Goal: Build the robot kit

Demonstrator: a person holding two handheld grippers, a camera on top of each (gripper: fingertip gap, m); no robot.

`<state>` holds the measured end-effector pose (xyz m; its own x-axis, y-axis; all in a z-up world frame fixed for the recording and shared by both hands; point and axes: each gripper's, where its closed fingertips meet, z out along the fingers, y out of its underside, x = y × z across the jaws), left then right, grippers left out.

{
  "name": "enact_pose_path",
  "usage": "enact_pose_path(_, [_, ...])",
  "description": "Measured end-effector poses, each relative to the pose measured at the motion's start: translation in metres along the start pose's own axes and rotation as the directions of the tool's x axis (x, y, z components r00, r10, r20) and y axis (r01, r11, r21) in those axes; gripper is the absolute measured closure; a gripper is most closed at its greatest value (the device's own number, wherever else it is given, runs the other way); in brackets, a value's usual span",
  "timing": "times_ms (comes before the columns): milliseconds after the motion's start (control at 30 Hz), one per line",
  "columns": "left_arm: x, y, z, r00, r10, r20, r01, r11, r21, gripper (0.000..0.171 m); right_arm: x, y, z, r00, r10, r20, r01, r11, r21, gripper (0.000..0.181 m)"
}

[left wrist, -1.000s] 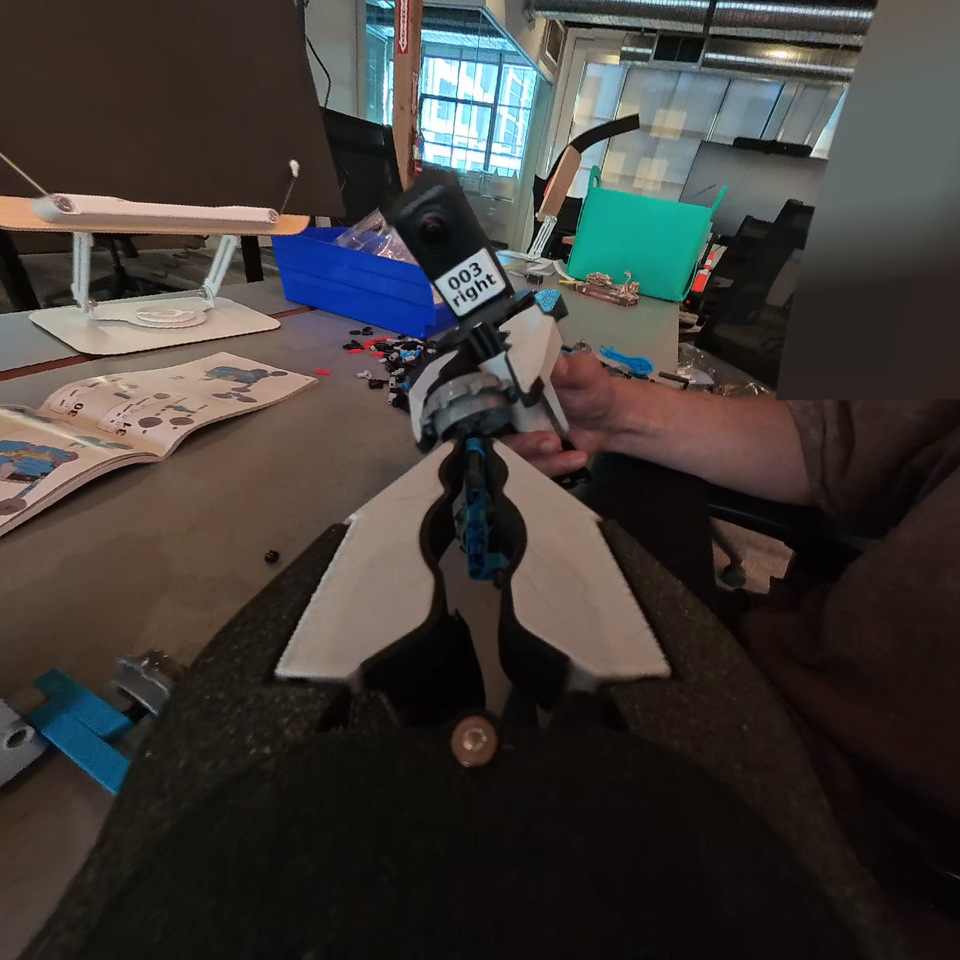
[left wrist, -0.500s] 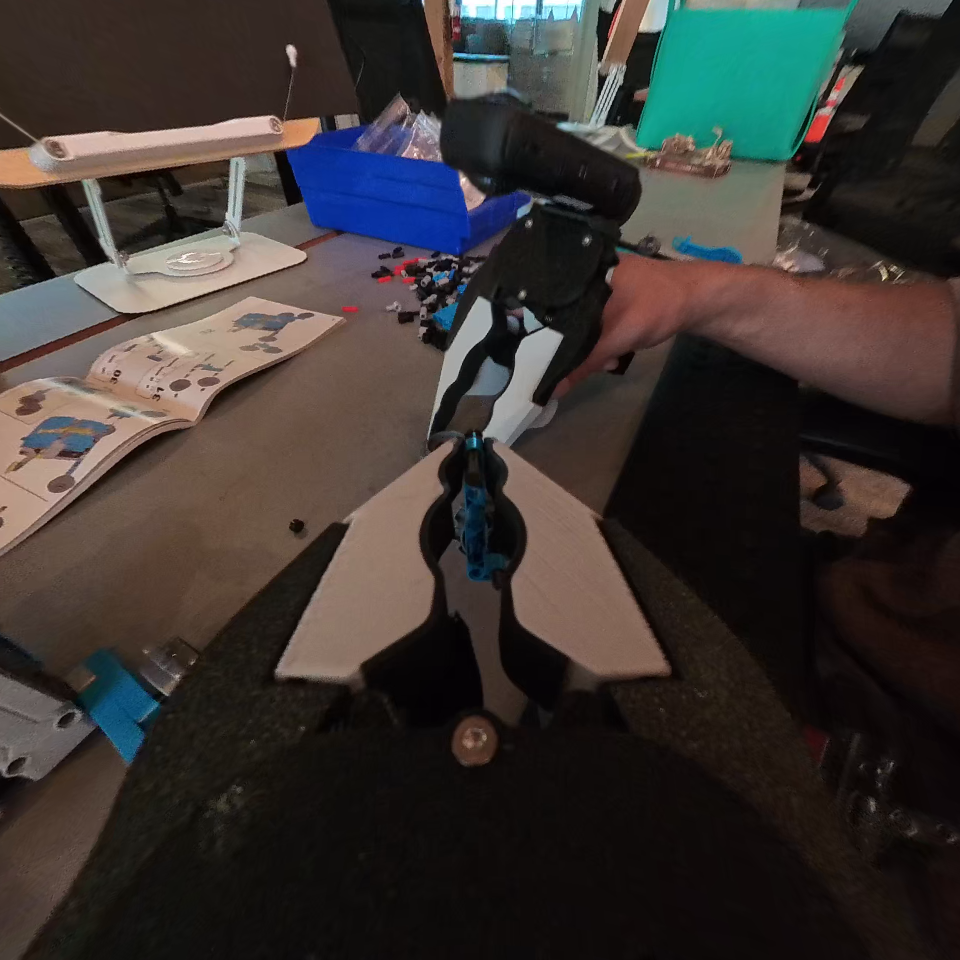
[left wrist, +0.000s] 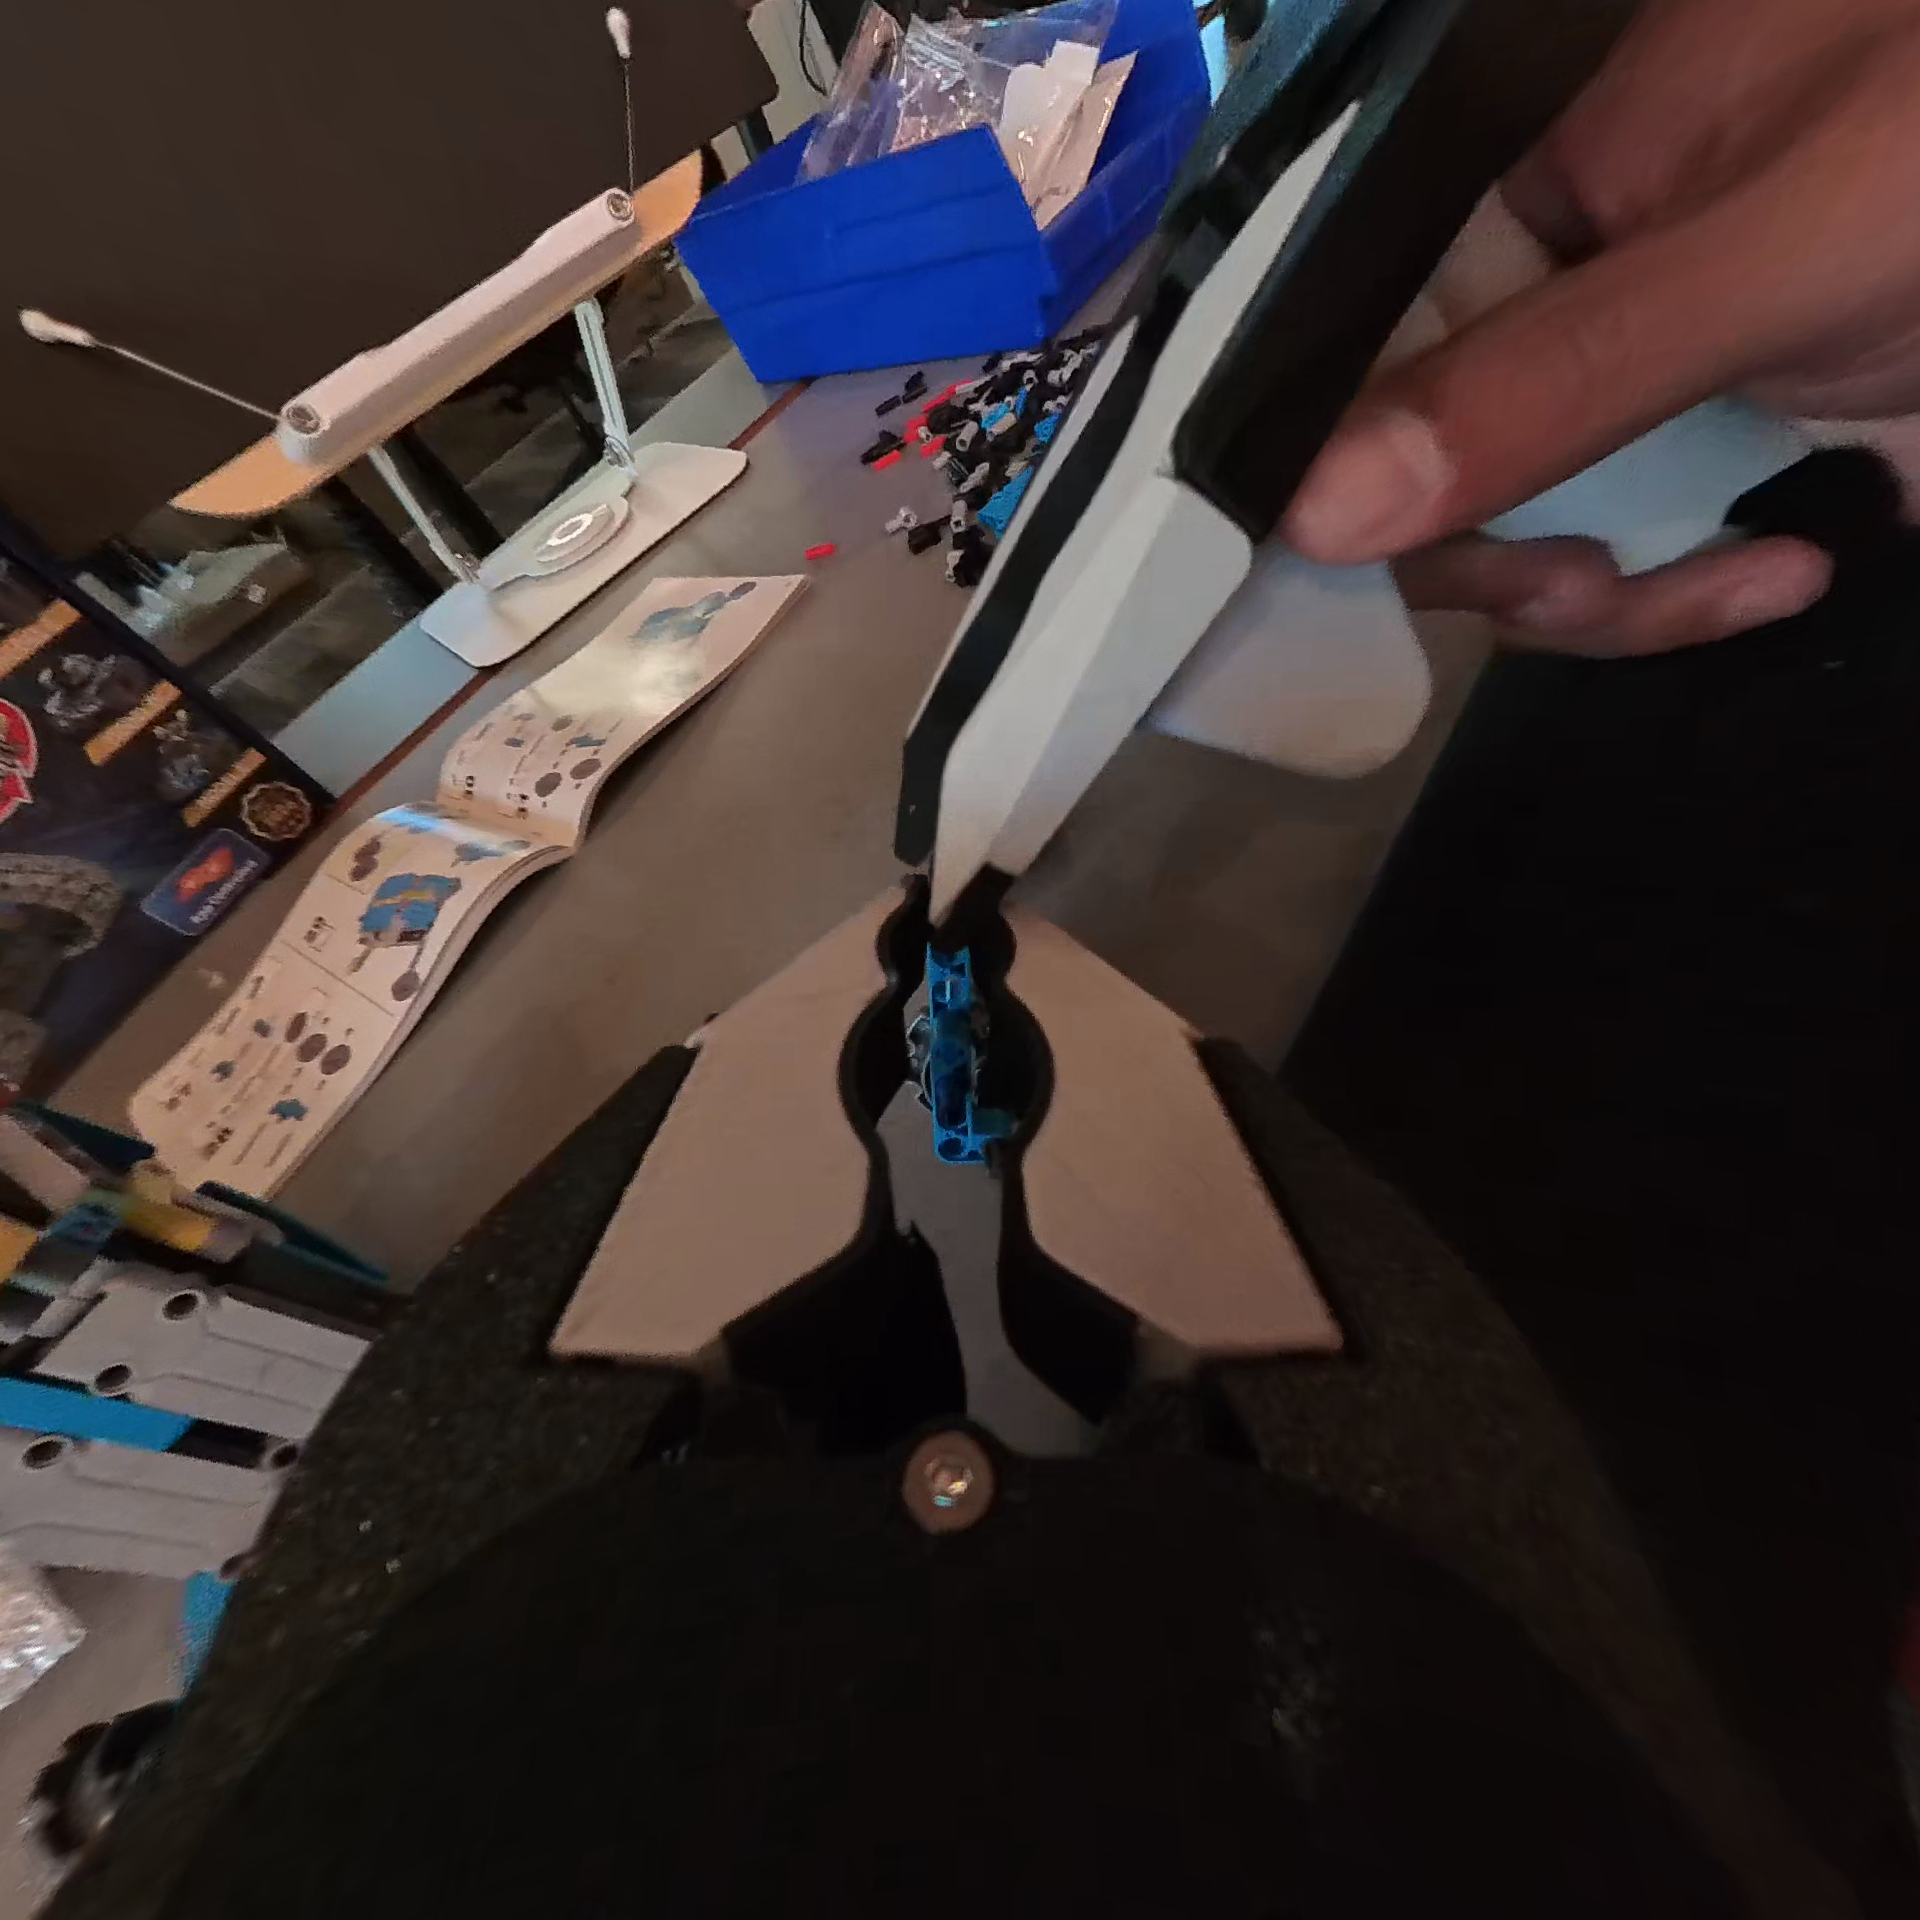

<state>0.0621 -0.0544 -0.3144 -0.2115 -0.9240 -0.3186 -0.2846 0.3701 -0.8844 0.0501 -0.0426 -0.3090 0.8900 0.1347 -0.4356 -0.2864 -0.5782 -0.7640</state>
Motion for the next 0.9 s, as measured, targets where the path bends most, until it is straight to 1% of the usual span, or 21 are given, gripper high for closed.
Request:
enact_pose_path(33, [0.001, 0.001, 0.000, 1.000, 0.016, 0.007, -0.016, 1.000, -0.005, 0.166, -0.002, 0.001, 0.000, 1.000, 0.017, 0.016, -0.017, 1.000, -0.001, 0.141])
enact_pose_path(100, [0.001, 0.002, 0.001, 0.998, 0.050, 0.028, -0.049, 0.999, -0.015, 0.166, -0.002, 0.004, 0.002, 0.998, 0.051, 0.045, -0.051, 0.999, -0.015, 0.144])
enact_pose_path(167, [0.002, 0.001, 0.000, 0.995, 0.090, 0.051, -0.089, 0.996, -0.017, 0.166, 0.000, 0.006, 0.002, 0.995, 0.074, 0.061, -0.073, 0.997, -0.025, 0.145])
enact_pose_path(233, [0.002, 0.000, -0.001, 0.991, 0.115, 0.068, -0.115, 0.993, -0.015, 0.166, 0.002, 0.006, 0.002, 0.994, 0.081, 0.073, -0.079, 0.996, -0.029, 0.140])
enact_pose_path(267, [0.002, 0.000, -0.001, 0.990, 0.124, 0.073, -0.123, 0.992, -0.015, 0.166, 0.000, 0.007, 0.002, 0.993, 0.081, 0.086, -0.078, 0.996, -0.033, 0.141])
enact_pose_path(300, [0.002, 0.001, -0.001, 0.987, 0.138, 0.080, -0.137, 0.990, -0.020, 0.166, -0.003, 0.007, 0.001, 0.991, 0.077, 0.105, -0.074, 0.997, -0.035, 0.149])
enact_pose_path(467, [0.003, 0.001, -0.001, 0.962, 0.234, 0.138, -0.229, 0.972, -0.048, 0.166, -0.003, 0.009, 0.000, 0.998, -0.030, 0.059, 0.033, 0.999, -0.044, 0.150])
enact_pose_path(567, [0.003, -0.003, -0.005, 0.940, 0.288, 0.181, -0.285, 0.957, -0.043, 0.166, -0.007, 0.007, -0.003, 0.993, -0.103, 0.063, 0.106, 0.994, -0.041, 0.150])
enact_pose_path(633, [0.003, -0.008, -0.008, 0.926, 0.316, 0.209, -0.318, 0.948, -0.026, 0.166, -0.010, 0.005, -0.005, 0.987, -0.136, 0.088, 0.139, 0.990, -0.026, 0.151])
enact_pose_path(667, [0.004, -0.011, -0.009, 0.930, 0.305, 0.205, -0.312, 0.950, 0.003, 0.166, -0.013, 0.003, -0.007, 0.982, -0.151, 0.116, 0.153, 0.988, -0.010, 0.151])
enact_pose_path(733, [0.007, -0.013, -0.010, 0.956, 0.248, 0.157, -0.260, 0.964, 0.057, 0.162, -0.016, 0.003, -0.012, 0.969, -0.176, 0.171, 0.178, 0.984, 0.007, 0.151])
enact_pose_path(767, [0.007, -0.015, -0.012, 0.963, 0.227, 0.147, -0.240, 0.968, 0.074, 0.162, -0.016, 0.002, -0.016, 0.958, -0.224, 0.179, 0.223, 0.974, 0.028, 0.164])
enact_pose_path(800, [0.006, -0.015, -0.012, 0.967, 0.212, 0.140, -0.224, 0.971, 0.079, 0.164, -0.017, -0.002, -0.020, 0.944, -0.272, 0.188, 0.265, 0.962, 0.063, 0.166])
enact_pose_path(900, [0.008, -0.015, -0.010, 0.976, 0.191, 0.102, -0.200, 0.976, 0.081, 0.165, -0.017, -0.003, -0.025, 0.930, -0.296, 0.218, 0.289, 0.955, 0.066, 0.166])
